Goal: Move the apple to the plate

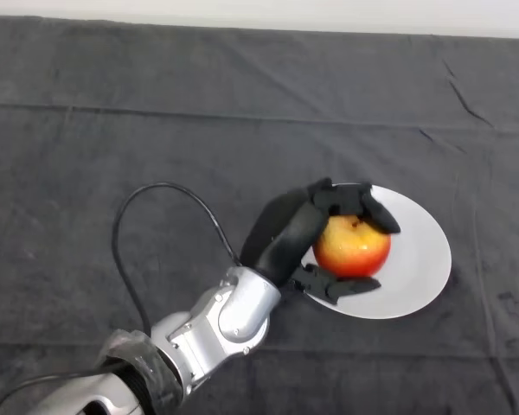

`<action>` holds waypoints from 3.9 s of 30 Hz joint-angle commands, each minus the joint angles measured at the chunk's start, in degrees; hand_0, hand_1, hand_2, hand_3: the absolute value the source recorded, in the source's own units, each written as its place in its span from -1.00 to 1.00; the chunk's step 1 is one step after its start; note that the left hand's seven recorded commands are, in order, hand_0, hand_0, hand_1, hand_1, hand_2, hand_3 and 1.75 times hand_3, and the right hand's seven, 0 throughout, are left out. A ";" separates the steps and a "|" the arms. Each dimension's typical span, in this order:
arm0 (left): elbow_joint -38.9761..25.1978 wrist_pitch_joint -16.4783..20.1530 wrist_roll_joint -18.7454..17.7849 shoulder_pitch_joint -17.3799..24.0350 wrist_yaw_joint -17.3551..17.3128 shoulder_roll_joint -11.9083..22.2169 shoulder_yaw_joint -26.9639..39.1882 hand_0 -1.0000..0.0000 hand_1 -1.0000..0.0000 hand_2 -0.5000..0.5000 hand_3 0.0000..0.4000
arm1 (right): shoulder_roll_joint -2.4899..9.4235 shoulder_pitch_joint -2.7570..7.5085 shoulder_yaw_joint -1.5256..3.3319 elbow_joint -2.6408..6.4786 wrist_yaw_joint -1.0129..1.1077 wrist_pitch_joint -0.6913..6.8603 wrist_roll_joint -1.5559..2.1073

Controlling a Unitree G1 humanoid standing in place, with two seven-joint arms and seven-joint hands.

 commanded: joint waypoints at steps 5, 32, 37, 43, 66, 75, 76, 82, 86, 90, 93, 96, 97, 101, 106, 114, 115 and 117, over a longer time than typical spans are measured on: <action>2.43 -0.31 -2.53 -5.22 -1.83 0.03 -2.25 1.00 1.00 0.00 -1.00 | 7.47 2.79 -0.26 4.07 0.08 3.37 -0.01; -8.29 -5.45 -6.24 0.48 -2.68 13.72 13.32 1.00 1.00 0.00 -1.00 | 7.48 2.82 -0.34 3.99 0.07 3.42 -0.11; -10.83 -6.33 -6.75 3.33 -2.47 17.62 17.69 1.00 1.00 0.00 -1.00 | 7.49 2.83 -0.33 3.95 0.07 3.45 -0.11; -14.59 -6.69 -7.79 7.61 -1.82 22.31 23.36 1.00 1.00 0.00 -1.00 | 7.50 2.85 -0.31 3.89 0.07 3.49 -0.09; -12.95 -10.80 -14.19 20.65 0.15 30.89 45.68 1.00 1.00 0.00 -1.00 | 7.54 2.87 -0.20 3.76 0.09 3.58 0.03; -7.92 -11.23 -19.11 22.02 -0.83 33.36 55.06 1.00 1.00 0.00 -1.00 | 7.53 2.87 -0.18 3.78 0.09 3.56 0.06; -7.23 -11.38 -19.18 21.96 -0.60 33.29 55.79 1.00 1.00 0.00 -1.00 | 7.53 2.87 -0.18 3.78 0.09 3.56 0.06; -2.54 -11.46 -20.82 20.71 -0.87 34.07 60.75 1.00 1.00 0.00 -1.00 | 7.53 2.86 -0.17 3.82 0.09 3.54 0.06; 0.72 -11.81 -21.75 19.81 -1.56 34.74 63.68 1.00 1.00 0.00 -1.00 | 7.52 2.85 -0.18 3.85 0.09 3.52 0.06; 3.72 -12.46 -20.93 18.39 -0.85 34.11 65.16 1.00 1.00 0.00 -1.00 | 7.51 2.84 -0.19 3.88 0.09 3.49 0.05; 5.43 -12.65 -20.04 17.21 -0.27 33.51 65.79 1.00 1.00 0.00 -1.00 | 7.51 2.83 -0.20 3.91 0.09 3.48 0.04; 6.51 -12.67 -19.33 16.34 -0.07 33.06 66.28 1.00 1.00 0.00 -1.00 | 7.50 2.83 -0.21 3.93 0.09 3.46 0.03; 6.78 -12.69 -19.15 16.14 -0.12 32.95 66.46 1.00 1.00 0.00 -1.00 | 7.50 2.83 -0.21 3.94 0.09 3.46 0.02; 7.56 -12.97 -18.57 15.68 -0.56 32.58 67.09 1.00 1.00 0.00 -1.00 | 7.49 2.82 -0.23 3.96 0.08 3.44 0.01; 8.31 -13.38 -18.14 15.37 -1.69 32.43 67.98 1.00 1.00 0.00 -1.00 | 7.49 2.82 -0.25 3.98 0.08 3.43 -0.01; 9.10 -14.07 -16.99 14.91 -2.66 31.85 69.01 1.00 1.00 0.00 -1.00 | 7.48 2.81 -0.28 4.00 0.08 3.41 -0.04; 9.17 -14.13 -16.85 14.86 -2.72 31.77 69.10 1.00 1.00 0.00 -1.00 | 7.48 2.81 -0.28 4.01 0.08 3.41 -0.05; 9.28 -14.23 -16.54 14.75 -2.86 31.60 69.28 1.00 1.00 0.00 -1.00 | 7.48 2.81 -0.29 4.01 0.08 3.41 -0.05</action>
